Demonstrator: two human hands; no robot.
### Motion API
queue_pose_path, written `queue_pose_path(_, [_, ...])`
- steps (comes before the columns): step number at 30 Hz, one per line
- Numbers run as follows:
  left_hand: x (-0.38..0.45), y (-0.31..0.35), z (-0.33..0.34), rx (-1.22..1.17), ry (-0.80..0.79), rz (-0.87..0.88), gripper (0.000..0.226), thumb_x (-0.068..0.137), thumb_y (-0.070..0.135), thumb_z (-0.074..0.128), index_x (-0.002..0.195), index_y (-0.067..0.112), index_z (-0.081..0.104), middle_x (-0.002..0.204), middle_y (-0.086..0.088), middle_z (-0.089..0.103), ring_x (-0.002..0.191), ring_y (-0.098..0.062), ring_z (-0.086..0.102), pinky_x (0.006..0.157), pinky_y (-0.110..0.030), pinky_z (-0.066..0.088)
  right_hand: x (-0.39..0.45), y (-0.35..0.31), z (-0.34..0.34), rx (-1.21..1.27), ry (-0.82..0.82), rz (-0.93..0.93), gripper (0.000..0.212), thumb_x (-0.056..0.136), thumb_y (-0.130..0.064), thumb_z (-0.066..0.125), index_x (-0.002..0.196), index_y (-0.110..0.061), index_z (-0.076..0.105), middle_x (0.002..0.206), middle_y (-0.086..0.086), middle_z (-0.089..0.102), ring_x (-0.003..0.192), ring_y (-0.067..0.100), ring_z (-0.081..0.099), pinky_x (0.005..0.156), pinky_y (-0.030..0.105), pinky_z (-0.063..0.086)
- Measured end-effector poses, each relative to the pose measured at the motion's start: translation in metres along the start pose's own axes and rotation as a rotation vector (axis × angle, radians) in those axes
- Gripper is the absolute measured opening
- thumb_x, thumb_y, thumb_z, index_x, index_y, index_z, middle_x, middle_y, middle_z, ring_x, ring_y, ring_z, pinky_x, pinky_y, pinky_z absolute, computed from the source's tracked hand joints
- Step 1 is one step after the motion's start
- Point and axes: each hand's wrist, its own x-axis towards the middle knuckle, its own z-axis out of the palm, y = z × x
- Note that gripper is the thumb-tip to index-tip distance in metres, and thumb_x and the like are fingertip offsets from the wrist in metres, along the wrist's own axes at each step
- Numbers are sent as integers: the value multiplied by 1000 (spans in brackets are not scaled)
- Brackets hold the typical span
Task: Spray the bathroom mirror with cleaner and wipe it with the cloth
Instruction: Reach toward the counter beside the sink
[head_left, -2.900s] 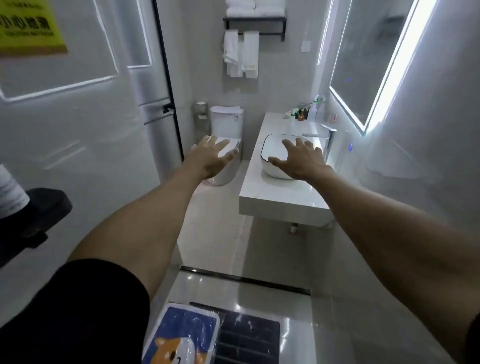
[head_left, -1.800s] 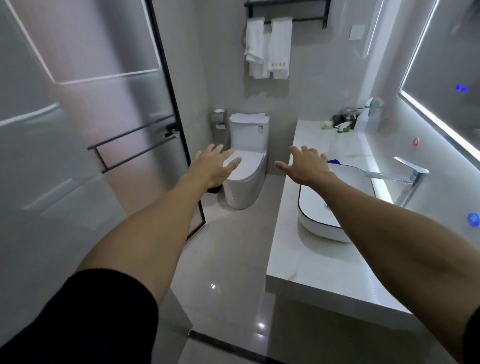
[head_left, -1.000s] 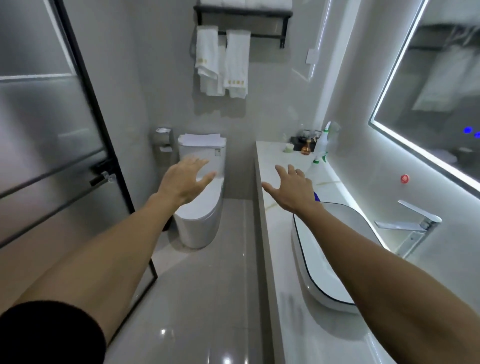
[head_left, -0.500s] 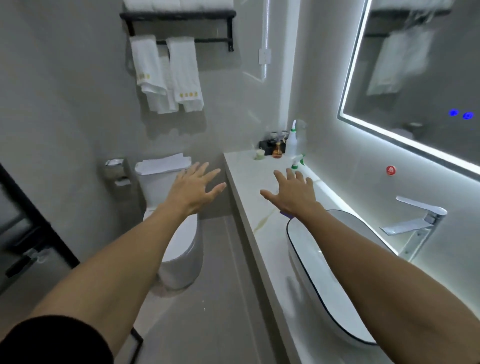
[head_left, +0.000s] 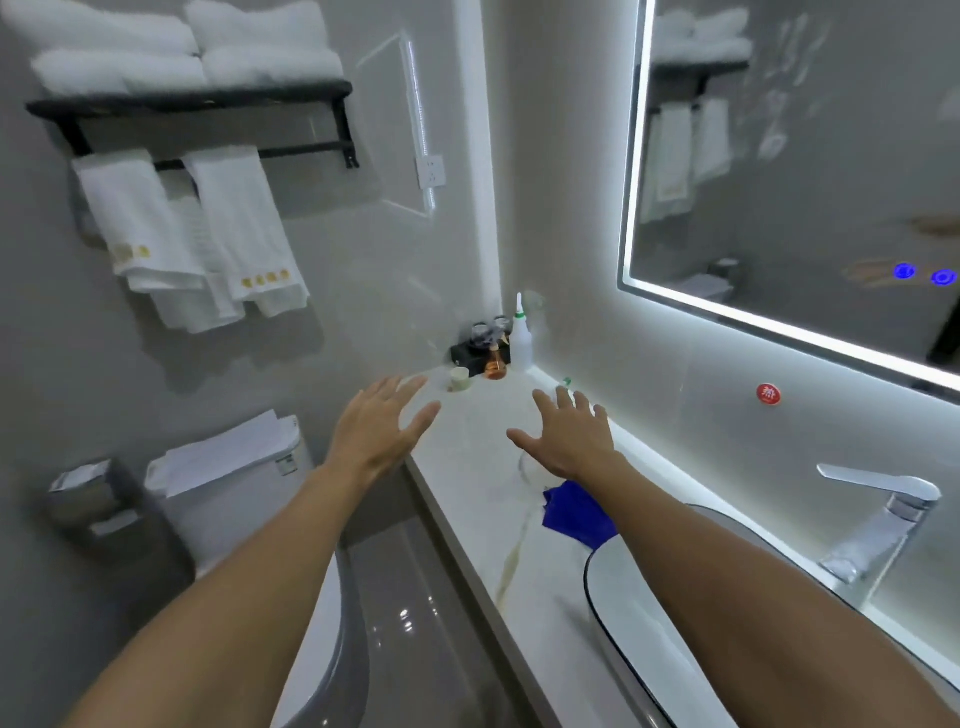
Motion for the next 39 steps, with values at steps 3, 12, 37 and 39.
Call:
queue_pose_path(3, [39,-17,18,-70,-4,45,59,98,60,34,150,32,35,158,-1,32,147,-21,25,118,-40,20,21,0,9,-14,15,74,79,91,-72,34,153,-24,22,162,10,20,148,33,19,118,53,21])
queue_pose_path(12, [156,-44,84,-254,-83,313,60,95,62,36,148,34,38,158,2,31,146,-17,28,116,-42,29,56,15,14,-64,71,451,79,90,-73,35,152,-25,23,160,10,26,144,34,27,114,51,28])
queue_pose_path(37, [348,104,205,-448,-252,709,82,78,80,24,146,38,39,157,5,35,147,-16,26,116,-43,24,133,151,39,-1,164,870,79,88,-70,46,149,-24,28,159,12,27,146,30,23,112,49,29])
queue_pose_path(39, [357,101,216,-468,-270,704,74,84,76,31,146,38,38,156,4,35,147,-17,27,116,-44,24,148,149,51,26,146,867,79,88,-69,47,151,-25,26,160,11,25,147,30,22,113,49,27])
